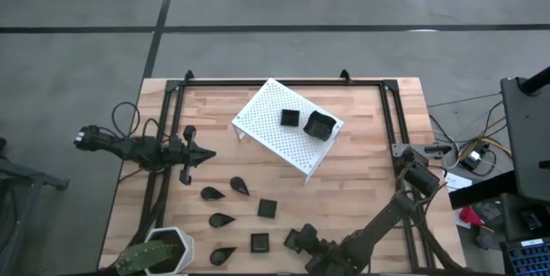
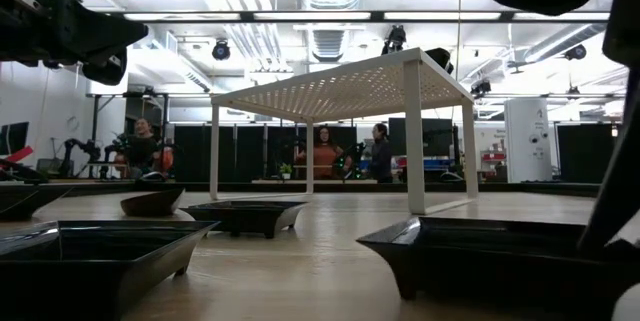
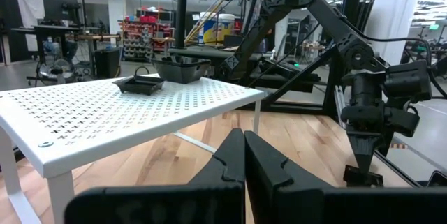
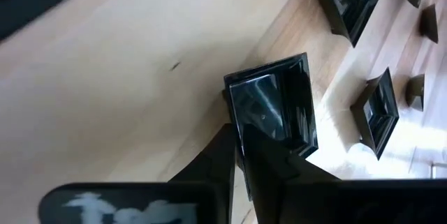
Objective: Pick & Place Mini shaped plates
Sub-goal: Stack the square plate on top of the other square plate on the shelf
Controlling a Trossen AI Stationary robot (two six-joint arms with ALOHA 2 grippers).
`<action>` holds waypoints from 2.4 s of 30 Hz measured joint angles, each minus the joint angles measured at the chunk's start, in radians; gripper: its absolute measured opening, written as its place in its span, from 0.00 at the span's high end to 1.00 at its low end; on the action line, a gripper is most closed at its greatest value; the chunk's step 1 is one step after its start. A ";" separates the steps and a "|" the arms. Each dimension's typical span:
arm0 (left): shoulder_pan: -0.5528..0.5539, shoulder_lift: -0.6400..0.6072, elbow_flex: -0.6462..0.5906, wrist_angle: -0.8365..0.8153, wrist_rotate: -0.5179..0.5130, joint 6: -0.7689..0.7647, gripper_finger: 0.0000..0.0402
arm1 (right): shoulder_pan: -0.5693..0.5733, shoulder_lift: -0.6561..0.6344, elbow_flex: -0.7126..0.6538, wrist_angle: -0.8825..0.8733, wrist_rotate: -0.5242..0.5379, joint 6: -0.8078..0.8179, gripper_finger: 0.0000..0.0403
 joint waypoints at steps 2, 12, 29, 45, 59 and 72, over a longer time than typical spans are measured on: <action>0.000 0.000 0.000 0.000 0.000 0.000 1.00 | 0.000 0.000 0.001 -0.001 0.000 0.008 0.96; 0.000 0.000 0.000 0.000 0.000 0.000 1.00 | 0.000 0.000 0.024 -0.009 0.031 0.030 0.98; 0.000 0.000 0.000 0.000 0.000 0.000 1.00 | -0.010 -0.001 0.172 -0.167 0.147 0.094 0.98; 0.000 0.000 0.000 0.000 0.000 0.000 1.00 | -0.168 -0.002 0.508 -0.579 0.307 0.212 0.98; 0.000 0.000 0.000 0.000 0.000 0.000 1.00 | -0.424 -0.006 0.714 -0.930 0.380 0.361 0.98; 0.000 0.000 0.000 0.000 0.000 0.000 1.00 | -0.606 -0.047 0.678 -0.938 0.330 0.295 0.98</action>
